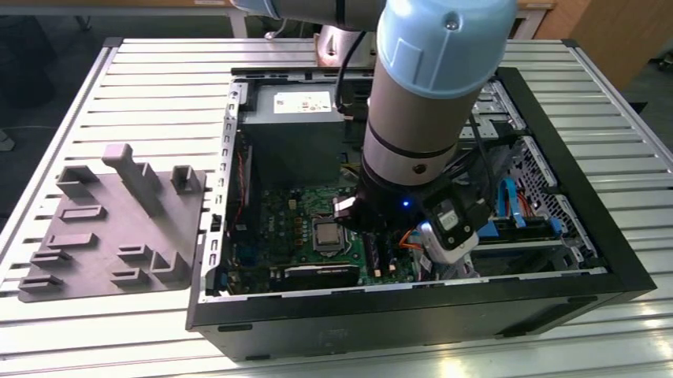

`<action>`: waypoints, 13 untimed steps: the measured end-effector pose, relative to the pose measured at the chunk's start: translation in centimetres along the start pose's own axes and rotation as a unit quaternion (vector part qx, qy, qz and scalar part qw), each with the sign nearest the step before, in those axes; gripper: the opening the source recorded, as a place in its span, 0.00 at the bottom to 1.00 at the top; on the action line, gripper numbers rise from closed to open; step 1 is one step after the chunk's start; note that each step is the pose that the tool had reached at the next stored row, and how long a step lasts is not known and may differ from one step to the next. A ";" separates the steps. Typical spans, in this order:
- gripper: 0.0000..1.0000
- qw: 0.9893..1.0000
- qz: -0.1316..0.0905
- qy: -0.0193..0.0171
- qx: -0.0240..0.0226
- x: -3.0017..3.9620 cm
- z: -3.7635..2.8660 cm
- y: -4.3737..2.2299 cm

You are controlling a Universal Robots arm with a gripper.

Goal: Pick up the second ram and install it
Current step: 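Press down the second ram until it locks into place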

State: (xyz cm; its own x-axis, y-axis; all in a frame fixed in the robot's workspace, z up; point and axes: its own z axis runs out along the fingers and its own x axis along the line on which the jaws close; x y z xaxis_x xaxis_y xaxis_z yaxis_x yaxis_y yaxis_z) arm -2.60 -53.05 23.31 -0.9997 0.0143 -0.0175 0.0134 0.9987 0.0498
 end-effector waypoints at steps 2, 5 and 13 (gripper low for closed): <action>0.11 1.000 0.000 0.000 0.000 -0.01 0.02 -0.13; 0.11 1.000 0.000 0.000 0.000 0.00 0.07 -0.32; 0.11 1.000 0.000 0.000 0.000 0.03 0.90 -0.42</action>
State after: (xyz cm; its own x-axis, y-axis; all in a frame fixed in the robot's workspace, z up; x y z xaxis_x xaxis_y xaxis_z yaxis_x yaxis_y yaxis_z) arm -2.61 -53.42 22.39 -0.9997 0.0142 -0.0176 0.0133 0.9987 0.0498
